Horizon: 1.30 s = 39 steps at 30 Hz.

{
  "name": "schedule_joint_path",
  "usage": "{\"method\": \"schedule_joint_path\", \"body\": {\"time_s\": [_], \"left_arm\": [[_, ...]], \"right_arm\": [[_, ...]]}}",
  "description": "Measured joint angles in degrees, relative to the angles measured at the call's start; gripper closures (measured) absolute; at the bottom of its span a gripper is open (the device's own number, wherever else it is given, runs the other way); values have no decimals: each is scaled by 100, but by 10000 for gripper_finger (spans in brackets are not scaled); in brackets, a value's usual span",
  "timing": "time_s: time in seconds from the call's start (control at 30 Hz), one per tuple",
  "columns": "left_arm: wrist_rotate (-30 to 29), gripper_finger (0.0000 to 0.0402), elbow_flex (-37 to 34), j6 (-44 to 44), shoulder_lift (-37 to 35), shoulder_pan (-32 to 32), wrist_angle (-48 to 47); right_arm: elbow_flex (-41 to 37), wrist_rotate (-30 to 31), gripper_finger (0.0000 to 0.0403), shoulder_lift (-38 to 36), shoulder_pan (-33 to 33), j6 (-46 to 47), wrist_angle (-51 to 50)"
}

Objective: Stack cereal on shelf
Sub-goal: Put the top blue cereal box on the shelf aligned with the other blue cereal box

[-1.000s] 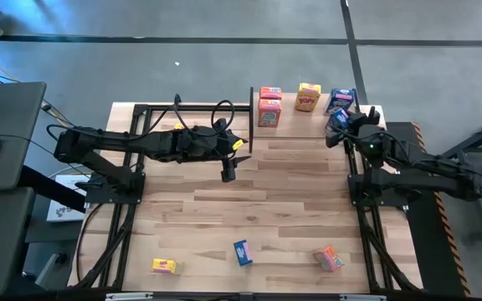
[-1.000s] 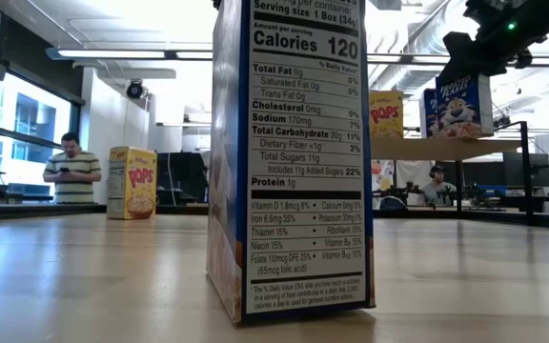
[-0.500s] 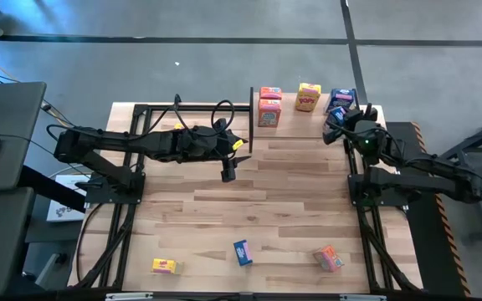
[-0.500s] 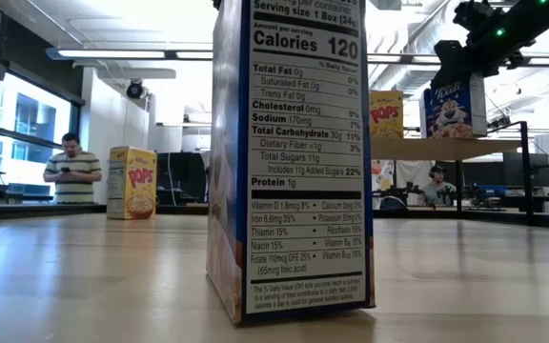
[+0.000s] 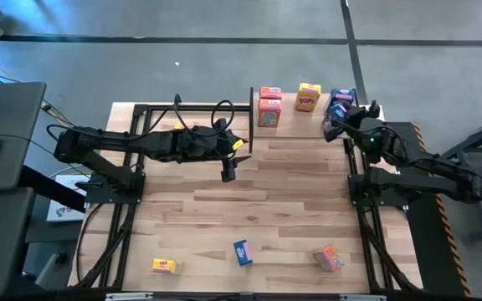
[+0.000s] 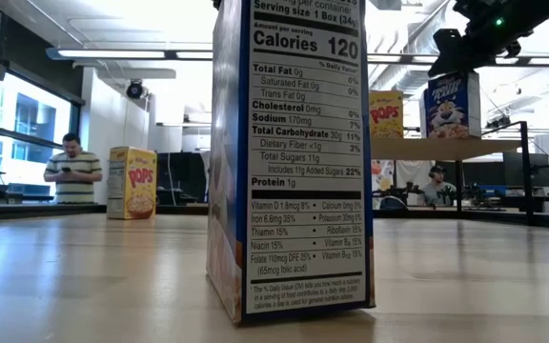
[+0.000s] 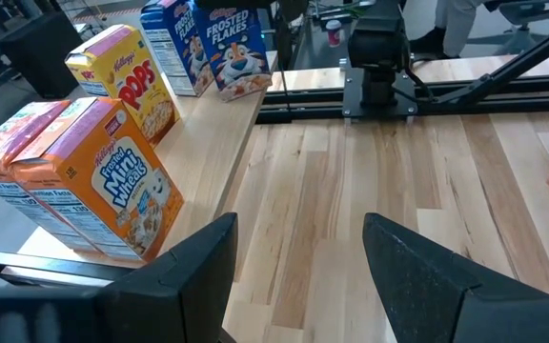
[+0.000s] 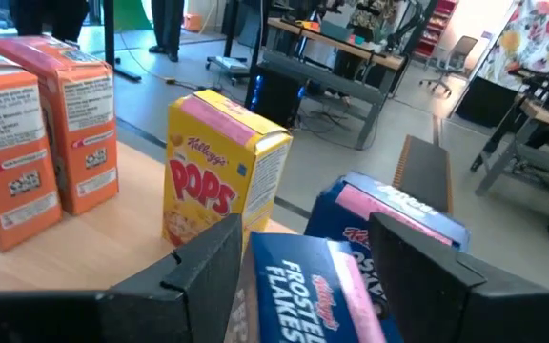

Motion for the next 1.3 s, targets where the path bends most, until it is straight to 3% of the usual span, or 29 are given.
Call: {"method": "schedule_joint_path", "body": {"time_s": [0.67, 1.0, 1.3], "left_arm": [[1, 184, 0, 0, 0, 1, -9], [0, 184, 0, 0, 0, 1, -13], [0, 184, 1, 1, 0, 2, -13]], "right_arm": [[77, -97, 182, -156, 347, -66, 720], [940, -797, 182, -84, 928, 131, 305], [1737, -2087, 182, 275, 1392, 2014, -1190]]}}
